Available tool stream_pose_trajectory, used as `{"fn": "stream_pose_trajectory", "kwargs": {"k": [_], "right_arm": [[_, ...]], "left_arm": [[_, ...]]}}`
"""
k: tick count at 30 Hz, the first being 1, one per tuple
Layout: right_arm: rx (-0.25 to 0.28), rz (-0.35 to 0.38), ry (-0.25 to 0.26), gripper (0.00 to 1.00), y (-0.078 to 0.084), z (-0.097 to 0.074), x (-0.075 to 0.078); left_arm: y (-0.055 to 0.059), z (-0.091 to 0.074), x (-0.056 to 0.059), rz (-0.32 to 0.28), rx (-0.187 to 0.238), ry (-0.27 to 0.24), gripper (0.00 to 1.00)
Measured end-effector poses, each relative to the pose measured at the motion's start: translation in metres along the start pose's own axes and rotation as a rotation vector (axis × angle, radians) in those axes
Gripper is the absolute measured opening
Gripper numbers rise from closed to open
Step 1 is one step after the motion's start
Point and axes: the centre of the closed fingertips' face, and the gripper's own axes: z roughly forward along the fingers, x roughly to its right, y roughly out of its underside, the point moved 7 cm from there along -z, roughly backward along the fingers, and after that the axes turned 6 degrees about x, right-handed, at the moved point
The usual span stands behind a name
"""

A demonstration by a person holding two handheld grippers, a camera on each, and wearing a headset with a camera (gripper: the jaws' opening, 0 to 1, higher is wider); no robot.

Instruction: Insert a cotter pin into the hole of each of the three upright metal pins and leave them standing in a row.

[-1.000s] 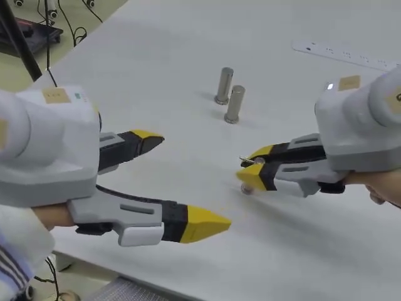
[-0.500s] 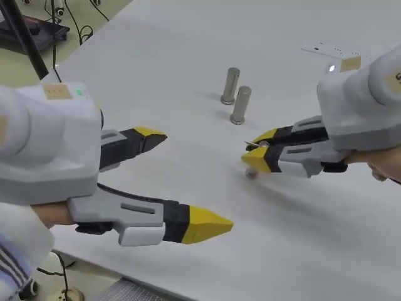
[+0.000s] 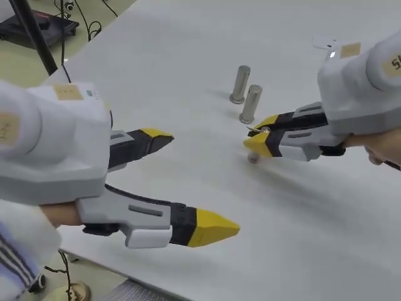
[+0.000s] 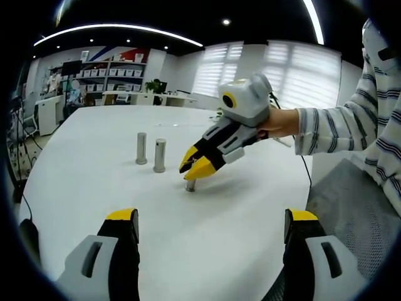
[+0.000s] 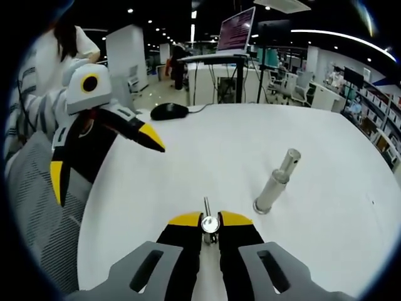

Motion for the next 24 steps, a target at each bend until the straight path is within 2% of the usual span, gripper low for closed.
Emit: {"fn": "stream_pose_trajectory", "kwargs": {"k": [6,16,24], "right_arm": [[-0.005,-0.02,-0.001,0.11,-0.0027,0.0028,0.0007],[0.016,0.002,0.001,0.13,-0.0073,0.0028,0.0017],[-0.008,-0.014,0.001,0.18,-0.0052,0.0007,-0.0027]], "left_arm": [[-0.0013,0.0018,-0.0011,0.001,0.001,0.003,0.97],[-0.0012,0.0016,-0.0013,-0.003,0.007,-0.001,0.96],[-0.0033,0.0015,-0.0003,-0.001,0.009,0.0,0.96]]}}
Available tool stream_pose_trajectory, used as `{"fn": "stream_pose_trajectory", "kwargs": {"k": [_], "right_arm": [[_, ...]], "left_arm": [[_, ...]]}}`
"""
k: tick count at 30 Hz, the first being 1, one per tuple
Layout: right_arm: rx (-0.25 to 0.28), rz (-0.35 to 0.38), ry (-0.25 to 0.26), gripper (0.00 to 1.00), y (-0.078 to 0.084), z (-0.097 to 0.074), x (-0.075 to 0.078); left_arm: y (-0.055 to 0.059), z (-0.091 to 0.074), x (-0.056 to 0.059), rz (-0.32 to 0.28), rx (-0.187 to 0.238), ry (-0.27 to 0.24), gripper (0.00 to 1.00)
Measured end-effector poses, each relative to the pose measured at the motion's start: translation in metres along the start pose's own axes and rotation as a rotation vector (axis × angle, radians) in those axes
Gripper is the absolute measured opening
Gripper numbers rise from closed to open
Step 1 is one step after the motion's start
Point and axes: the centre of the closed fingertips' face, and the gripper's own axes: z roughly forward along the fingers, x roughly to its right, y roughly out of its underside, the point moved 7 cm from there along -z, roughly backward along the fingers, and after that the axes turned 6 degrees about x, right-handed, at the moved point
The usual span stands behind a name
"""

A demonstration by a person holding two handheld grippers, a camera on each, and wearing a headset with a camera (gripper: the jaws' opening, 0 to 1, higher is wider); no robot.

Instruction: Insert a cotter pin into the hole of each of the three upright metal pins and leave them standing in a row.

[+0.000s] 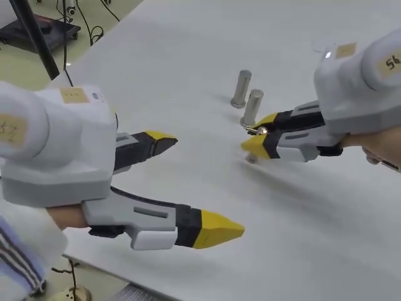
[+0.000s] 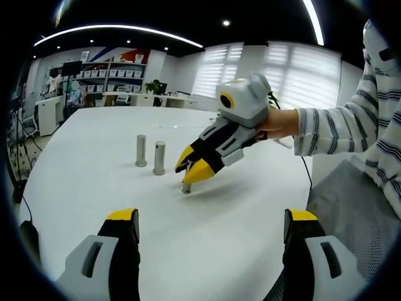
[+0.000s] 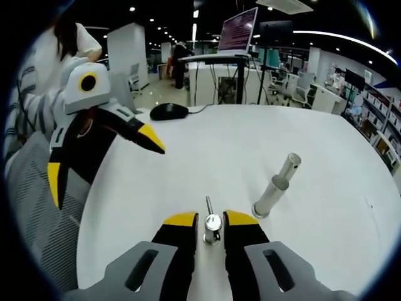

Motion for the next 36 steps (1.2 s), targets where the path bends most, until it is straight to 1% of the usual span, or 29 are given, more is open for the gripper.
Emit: {"fn": "stream_pose_trajectory", "kwargs": {"k": [4,8,11,13,15,17,21,22,24,26,28,31,34,36], "right_arm": [[0.002,-0.004,0.007,0.21,-0.002,-0.005,-0.002],[0.011,0.002,0.025,0.24,-0.004,-0.013,-0.002],[0.028,0.02,0.04,0.28,-0.005,-0.022,-0.003],[0.046,0.044,0.056,0.31,-0.004,-0.032,-0.005],[0.049,0.059,0.063,0.36,-0.003,-0.037,-0.006],[0.064,0.084,0.091,0.42,0.001,-0.05,-0.008],[0.098,0.156,0.125,0.46,0.007,-0.071,-0.011],[0.112,0.177,0.141,0.48,0.009,-0.079,-0.013],[0.127,0.197,0.165,0.52,0.013,-0.092,-0.014],[0.137,0.214,0.184,0.54,0.017,-0.102,-0.016],[0.147,0.246,0.214,0.57,0.023,-0.116,-0.018],[0.153,0.28,0.237,0.62,0.031,-0.125,-0.021],[0.158,0.308,0.257,0.65,0.038,-0.136,-0.026],[0.162,0.32,0.26,0.69,0.043,-0.139,-0.029]], "left_arm": [[-0.002,0.0,0.0,0.004,0.001,0.001,0.96],[-0.005,0.0,0.001,0.008,0.005,0.003,0.96],[-0.007,0.0,0.002,0.01,0.006,0.005,0.96],[-0.009,0.0,0.003,0.01,0.01,0.008,0.96],[-0.011,0.0,0.004,0.01,0.013,0.01,0.96],[-0.012,0.001,0.004,0.009,0.015,0.013,0.96],[-0.014,0.001,0.006,0.011,0.016,0.018,0.96],[-0.015,0.001,0.006,0.012,0.016,0.02,0.96],[-0.016,0.001,0.007,0.012,0.017,0.023,0.96],[-0.017,0.001,0.008,0.015,0.016,0.023,0.96],[-0.018,0.001,0.008,0.017,0.016,0.025,0.96],[-0.02,0.0,0.008,0.014,0.02,0.026,0.96],[-0.02,0.0,0.008,0.014,0.015,0.024,0.97],[-0.019,-0.001,0.008,0.013,0.01,0.024,0.97]]}}
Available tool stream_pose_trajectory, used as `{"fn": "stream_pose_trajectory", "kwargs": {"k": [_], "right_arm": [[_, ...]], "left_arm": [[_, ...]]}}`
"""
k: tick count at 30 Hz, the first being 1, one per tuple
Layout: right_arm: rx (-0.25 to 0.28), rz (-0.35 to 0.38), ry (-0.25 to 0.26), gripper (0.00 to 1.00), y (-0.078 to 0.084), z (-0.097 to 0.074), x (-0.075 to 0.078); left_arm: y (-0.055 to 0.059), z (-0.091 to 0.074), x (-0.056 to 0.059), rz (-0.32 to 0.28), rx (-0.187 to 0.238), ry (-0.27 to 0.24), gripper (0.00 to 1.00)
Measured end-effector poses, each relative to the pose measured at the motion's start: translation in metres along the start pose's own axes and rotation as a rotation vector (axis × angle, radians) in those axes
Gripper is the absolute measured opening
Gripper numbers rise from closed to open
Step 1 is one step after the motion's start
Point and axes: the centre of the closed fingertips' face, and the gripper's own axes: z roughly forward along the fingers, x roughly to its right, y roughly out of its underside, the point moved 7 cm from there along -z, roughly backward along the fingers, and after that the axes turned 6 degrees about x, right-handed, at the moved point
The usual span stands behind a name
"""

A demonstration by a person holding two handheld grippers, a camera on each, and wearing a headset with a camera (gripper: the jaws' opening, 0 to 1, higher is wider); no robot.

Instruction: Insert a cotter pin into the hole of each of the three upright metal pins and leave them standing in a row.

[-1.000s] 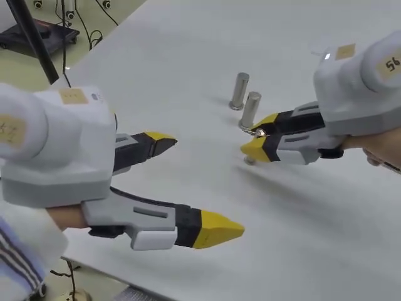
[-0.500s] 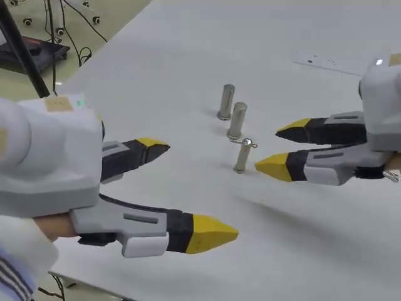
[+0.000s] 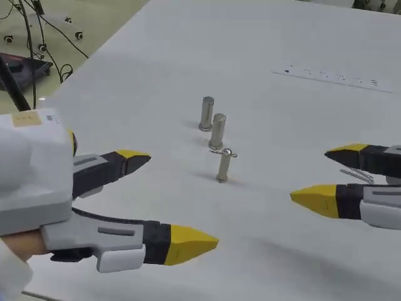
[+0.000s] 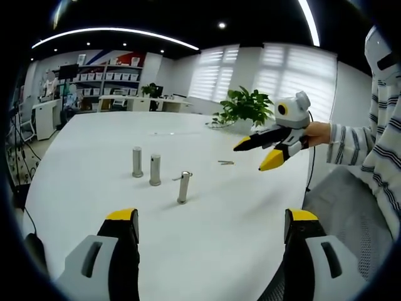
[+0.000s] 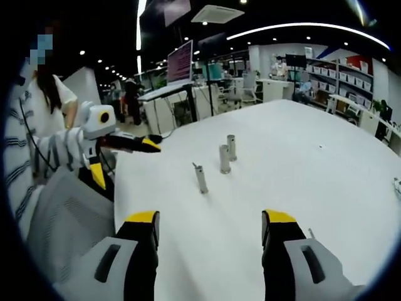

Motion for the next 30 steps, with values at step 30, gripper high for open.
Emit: {"fn": "stream_pose_trajectory", "kwargs": {"k": [30], "right_arm": [[0.074,0.157,0.044,1.0,0.037,-0.049,-0.004]], "left_arm": [[-0.005,-0.011,-0.012,-0.045,-0.001,-0.054,0.94]]}}
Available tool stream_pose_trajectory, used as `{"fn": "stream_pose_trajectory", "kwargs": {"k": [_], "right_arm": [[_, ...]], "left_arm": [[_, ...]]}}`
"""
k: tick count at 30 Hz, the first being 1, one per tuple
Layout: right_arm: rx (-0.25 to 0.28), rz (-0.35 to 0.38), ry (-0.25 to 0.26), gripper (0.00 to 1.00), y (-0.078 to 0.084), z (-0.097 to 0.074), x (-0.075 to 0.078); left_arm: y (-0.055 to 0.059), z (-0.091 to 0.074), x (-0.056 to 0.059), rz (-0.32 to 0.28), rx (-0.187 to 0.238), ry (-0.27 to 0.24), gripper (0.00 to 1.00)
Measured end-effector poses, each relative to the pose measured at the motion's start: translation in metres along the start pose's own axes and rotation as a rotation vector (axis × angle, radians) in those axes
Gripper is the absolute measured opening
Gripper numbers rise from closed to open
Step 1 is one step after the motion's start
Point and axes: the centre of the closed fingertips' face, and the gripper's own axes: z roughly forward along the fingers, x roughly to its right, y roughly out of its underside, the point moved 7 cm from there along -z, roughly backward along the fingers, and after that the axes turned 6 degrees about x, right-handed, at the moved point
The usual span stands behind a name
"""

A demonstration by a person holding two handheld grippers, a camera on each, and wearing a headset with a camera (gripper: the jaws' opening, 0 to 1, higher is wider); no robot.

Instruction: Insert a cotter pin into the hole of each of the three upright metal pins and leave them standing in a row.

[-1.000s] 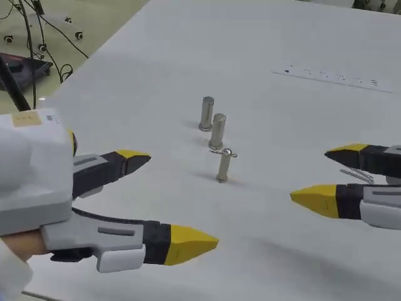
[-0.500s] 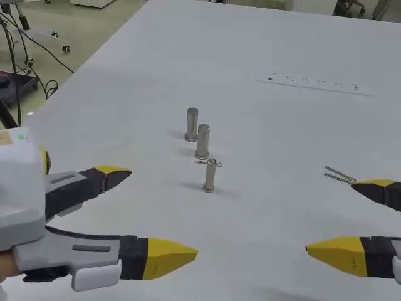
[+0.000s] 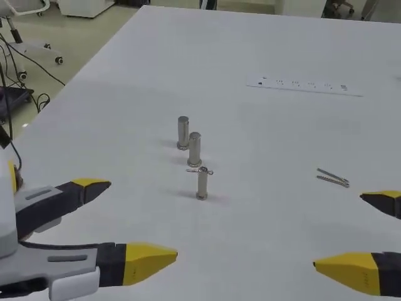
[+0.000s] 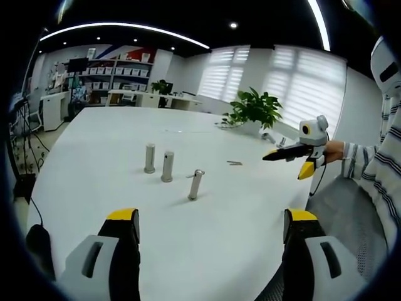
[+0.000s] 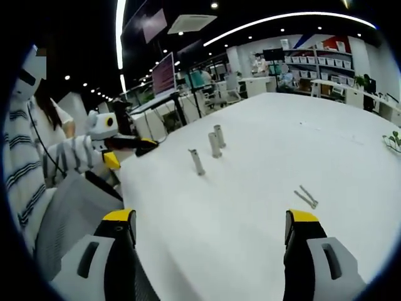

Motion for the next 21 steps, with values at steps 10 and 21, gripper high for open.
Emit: {"fn": "stream_pose_trajectory", "kwargs": {"k": [10,21], "right_arm": [[0.042,0.013,0.029,1.0,-0.002,-0.005,0.003],[0.046,0.032,0.053,1.0,0.001,-0.01,0.006]], "left_arm": [[-0.029,0.024,-0.016,0.038,0.031,0.007,0.89],[-0.066,0.07,-0.04,0.052,0.104,0.008,0.79]]}}
